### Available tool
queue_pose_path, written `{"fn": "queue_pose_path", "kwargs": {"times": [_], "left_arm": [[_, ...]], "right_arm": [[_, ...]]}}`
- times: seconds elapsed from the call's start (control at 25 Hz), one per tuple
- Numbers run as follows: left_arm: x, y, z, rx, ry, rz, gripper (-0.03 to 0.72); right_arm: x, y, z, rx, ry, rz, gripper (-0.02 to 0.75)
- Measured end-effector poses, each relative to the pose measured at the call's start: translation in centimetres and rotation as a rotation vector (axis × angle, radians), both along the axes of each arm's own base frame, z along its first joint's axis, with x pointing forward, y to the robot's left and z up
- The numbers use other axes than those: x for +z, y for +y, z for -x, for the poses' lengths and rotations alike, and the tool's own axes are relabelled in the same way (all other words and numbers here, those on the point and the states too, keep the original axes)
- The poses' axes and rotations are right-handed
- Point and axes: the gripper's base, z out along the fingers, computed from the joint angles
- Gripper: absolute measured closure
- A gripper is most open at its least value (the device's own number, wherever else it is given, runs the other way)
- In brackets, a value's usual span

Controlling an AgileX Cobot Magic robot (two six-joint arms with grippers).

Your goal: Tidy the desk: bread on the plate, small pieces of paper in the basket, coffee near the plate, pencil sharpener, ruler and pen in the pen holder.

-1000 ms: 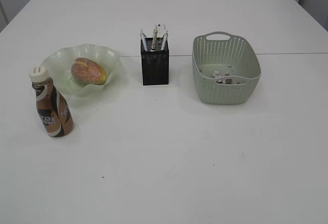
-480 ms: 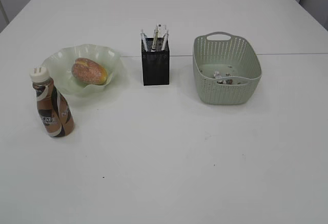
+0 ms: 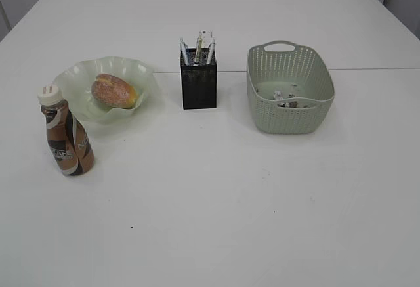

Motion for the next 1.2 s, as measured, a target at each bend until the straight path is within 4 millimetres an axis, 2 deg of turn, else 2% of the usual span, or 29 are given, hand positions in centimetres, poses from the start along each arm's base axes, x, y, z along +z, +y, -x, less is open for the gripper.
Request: {"fn": "queue_pose_path", "kwargs": {"times": [0.48,0.6,0.68,0.8,0.88,1.0,1.2], "left_arm": [[0.00,0.00,0.00,0.000,0.000,0.000,0.408],[0.00,0.00,0.00,-0.001,-0.001,-0.001,0.400],[0.00,0.00,0.00,-0.001,-0.001,-0.001,0.353],[0.00,0.00,0.00,-0.001,-0.001,-0.001,0.213],[0.00,0.00,0.00,-0.001,-0.001,-0.001,0.156],[0.00,0.00,0.00,-0.001,-0.001,-0.001,0.138],[0.00,0.00,0.00,-0.001,-0.001,-0.001,0.153]], "right_arm": [[0.00,-0.01,-0.01,-0.001,-0.001,0.001,0.404],[0.00,-0.03,-0.01,-0.002,-0.001,0.003,0.384],[0.00,-0.03,-0.01,-0.002,-0.001,0.003,0.338],[0.00,-0.03,-0.01,-0.002,-0.001,0.003,0.247],[0.00,-0.03,-0.01,-0.002,-0.001,0.003,0.223],[0.00,-0.04,-0.02,-0.003,-0.002,0.004,0.214],[0.00,-0.04,-0.02,-0.003,-0.002,0.004,0.213]]}}
